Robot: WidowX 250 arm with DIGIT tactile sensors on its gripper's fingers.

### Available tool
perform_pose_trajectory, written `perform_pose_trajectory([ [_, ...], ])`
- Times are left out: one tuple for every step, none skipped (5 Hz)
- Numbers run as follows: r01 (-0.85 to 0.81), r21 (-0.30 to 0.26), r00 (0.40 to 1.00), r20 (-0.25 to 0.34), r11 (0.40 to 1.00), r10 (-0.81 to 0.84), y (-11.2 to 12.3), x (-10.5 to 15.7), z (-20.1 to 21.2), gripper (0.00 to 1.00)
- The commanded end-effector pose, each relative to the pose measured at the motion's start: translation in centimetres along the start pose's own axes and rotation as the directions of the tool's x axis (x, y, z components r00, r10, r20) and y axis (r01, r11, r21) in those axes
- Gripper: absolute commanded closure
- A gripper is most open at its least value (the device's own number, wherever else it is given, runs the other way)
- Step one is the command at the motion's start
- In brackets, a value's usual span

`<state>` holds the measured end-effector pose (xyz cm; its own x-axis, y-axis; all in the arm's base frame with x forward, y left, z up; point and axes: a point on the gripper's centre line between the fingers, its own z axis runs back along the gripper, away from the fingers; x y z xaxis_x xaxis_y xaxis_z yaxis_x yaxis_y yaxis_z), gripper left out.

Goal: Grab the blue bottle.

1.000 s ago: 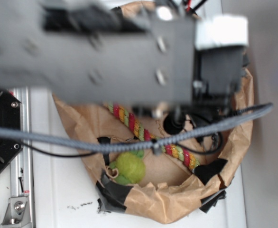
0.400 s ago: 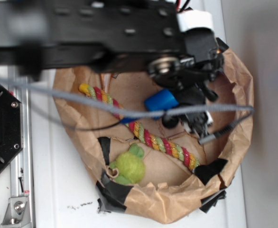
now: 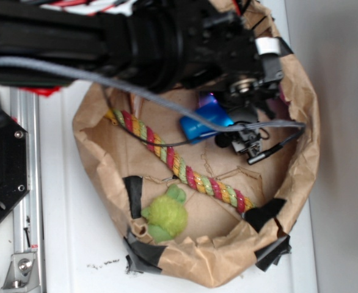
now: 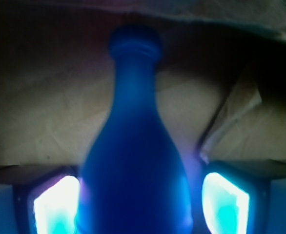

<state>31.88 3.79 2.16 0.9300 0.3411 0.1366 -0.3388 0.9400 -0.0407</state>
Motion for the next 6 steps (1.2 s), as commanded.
perform_pose_trajectory([
  [0.068,0.015,0.997,0.045,0.998,-0.068,3.0,1.6,3.6,1.00],
  [0.180,0.002,0.981,0.068,0.984,-0.180,2.3,2.7,8.5,1.00],
  [0.287,0.022,0.950,0.124,0.958,-0.287,0.9,2.1,13.7,1.00],
  [0.262,-0.039,0.961,0.106,0.964,-0.257,0.2,1.4,18.7,1.00],
  [0.150,0.012,0.986,0.073,0.989,-0.151,-1.6,0.4,22.1,1.00],
  [0.161,-0.031,0.987,0.031,0.986,-0.160,-2.7,-1.1,21.1,1.00],
])
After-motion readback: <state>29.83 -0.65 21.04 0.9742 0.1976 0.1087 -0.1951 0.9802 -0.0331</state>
